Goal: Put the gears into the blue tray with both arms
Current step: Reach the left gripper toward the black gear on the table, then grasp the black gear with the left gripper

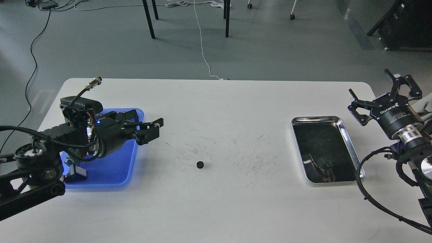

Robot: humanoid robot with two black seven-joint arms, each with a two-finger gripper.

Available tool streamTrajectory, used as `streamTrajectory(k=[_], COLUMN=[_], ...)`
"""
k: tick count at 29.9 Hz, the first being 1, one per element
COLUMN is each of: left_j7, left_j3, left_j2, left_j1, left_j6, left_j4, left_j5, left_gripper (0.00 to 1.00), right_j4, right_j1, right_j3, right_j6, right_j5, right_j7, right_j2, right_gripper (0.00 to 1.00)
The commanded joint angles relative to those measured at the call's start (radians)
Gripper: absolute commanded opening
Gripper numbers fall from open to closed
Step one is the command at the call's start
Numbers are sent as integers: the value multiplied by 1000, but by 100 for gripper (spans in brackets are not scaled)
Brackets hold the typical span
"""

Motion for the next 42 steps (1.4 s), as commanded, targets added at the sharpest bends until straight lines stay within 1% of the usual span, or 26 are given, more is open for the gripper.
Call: streamTrajectory(k=[1,3,7,13,21,31,36,38,40,42], left_j7=[22,35,35,33,28,22,24,25,28,28], left_j3=[30,30,27,28,30,22,21,19,21,19], left_j2=[-95,-143,-241,-359,-441,-484,-482,-481,-478,-476], left_j1=[43,78,124,135,173,216,219,218,219,219], left_j6=[5,5,3,1,0,1,1,1,1,1], left_j4=[32,49,126,219,284,351,353,353,353,353], left_j5=[137,173,298,384,432,432,432,432,432,432], left_gripper=[98,98,97,96,94,84,75,68,60,48], right_j4=[-9,-12,-18,-20,-23,-23,-23,-21,-21,-21], right_j1=[0,0,0,0,-1,-3,-3,-3,-3,-5], right_j3=[0,2,2,2,0,2,0,-1,-4,-6], right_j6=[-4,-4,-4,-4,-4,-3,-3,-1,-1,1], right_j5=[0,0,0,0,0,0,2,0,0,0], right_j7=[1,1,1,1,1,1,1,1,1,1], right_j2=[1,1,1,-2,-5,-5,-5,-5,-5,-5], right_gripper=[99,99,99,99,99,99,99,99,99,99])
